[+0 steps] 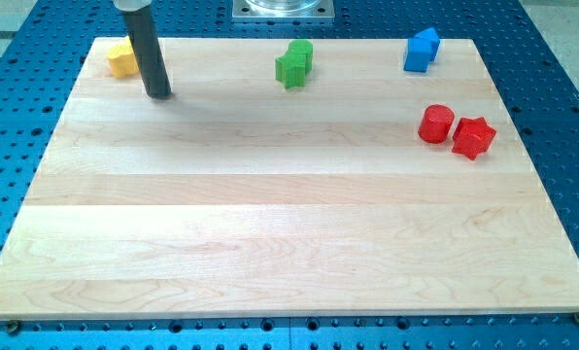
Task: Keep arm at center right
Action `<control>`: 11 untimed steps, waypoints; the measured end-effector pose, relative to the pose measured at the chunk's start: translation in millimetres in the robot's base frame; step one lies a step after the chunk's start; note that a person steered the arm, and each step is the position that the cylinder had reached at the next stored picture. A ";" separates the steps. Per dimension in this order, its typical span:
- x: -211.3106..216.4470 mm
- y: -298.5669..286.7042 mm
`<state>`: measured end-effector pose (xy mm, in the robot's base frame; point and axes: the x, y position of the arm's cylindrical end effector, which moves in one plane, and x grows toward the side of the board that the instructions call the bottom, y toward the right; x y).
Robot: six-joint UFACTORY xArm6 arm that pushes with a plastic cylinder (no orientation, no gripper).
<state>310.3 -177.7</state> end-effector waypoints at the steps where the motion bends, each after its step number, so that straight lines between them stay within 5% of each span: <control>1: 0.5 0.0; 4: 29.1 19.0; 6: 136.5 172.0; 8: 165.3 347.5; 10: 111.3 460.7; 11: 98.5 430.1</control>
